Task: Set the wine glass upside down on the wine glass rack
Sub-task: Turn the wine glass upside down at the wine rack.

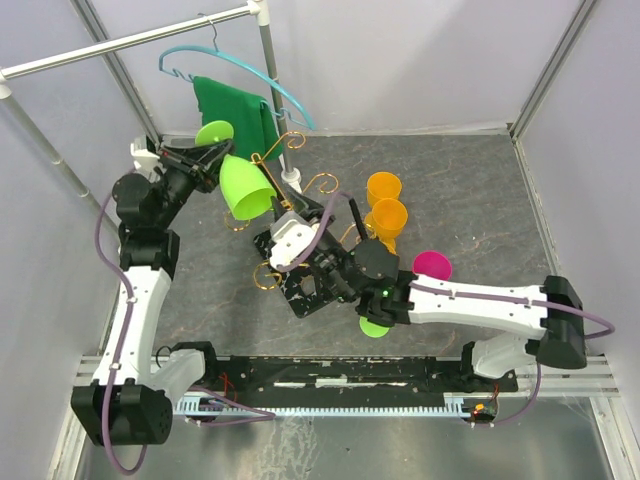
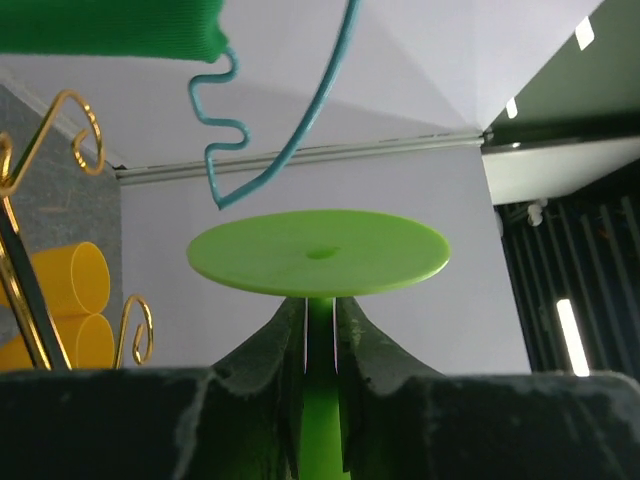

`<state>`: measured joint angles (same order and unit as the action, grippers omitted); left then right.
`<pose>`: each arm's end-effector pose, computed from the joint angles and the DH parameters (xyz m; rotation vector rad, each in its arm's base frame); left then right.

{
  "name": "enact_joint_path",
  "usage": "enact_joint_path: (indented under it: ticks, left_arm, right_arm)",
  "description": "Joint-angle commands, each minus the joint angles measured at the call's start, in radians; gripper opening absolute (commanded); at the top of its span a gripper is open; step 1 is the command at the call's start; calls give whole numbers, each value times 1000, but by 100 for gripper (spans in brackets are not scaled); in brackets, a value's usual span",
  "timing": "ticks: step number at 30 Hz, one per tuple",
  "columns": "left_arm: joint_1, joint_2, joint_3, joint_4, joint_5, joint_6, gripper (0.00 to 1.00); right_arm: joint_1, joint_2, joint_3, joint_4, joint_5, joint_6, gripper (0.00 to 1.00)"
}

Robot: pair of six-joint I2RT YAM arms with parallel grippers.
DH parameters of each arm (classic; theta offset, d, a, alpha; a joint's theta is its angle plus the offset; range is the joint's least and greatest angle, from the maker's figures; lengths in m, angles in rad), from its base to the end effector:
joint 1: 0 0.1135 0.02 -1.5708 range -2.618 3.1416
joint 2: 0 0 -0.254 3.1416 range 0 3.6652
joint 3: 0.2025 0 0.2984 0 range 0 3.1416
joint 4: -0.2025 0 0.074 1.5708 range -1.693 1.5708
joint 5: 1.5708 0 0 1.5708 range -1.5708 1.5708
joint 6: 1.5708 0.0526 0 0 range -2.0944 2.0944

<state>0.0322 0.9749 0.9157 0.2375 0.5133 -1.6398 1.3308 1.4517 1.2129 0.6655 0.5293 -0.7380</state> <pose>0.2914 -0.0165 0.3876 -0.8349 1.4191 -1.6392 0.1201 0.3790 0.4043 -0.7177 0.9720 0.2165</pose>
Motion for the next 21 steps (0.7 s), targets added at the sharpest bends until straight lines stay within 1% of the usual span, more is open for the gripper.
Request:
enact_joint_path:
  ticks: [1, 4, 6, 10, 14, 16, 21]
  left_arm:
    - [1, 22, 142, -3, 19, 274, 3]
    - [4, 39, 186, -33, 6, 396, 3]
    - [5, 40, 206, -54, -16, 502, 3]
    - [7, 6, 231, -129, -92, 792, 3]
    - [8, -58, 248, -231, -212, 1072, 3]
    - [8, -90, 248, -261, -254, 1178, 3]
    - [7, -143, 239, -284, -304, 1343, 3]
  right_arm:
    - [1, -118, -42, -57, 125, -7, 46]
    - [1, -185, -71, -128, 197, -6, 62]
    - [2, -230, -93, -171, 236, 8, 71]
    - [1, -313, -142, -279, 298, 46, 83]
    - [2, -390, -192, -353, 364, 93, 89]
    - [2, -432, -216, -402, 377, 137, 91]
    - [1, -500, -277, -483, 408, 204, 95]
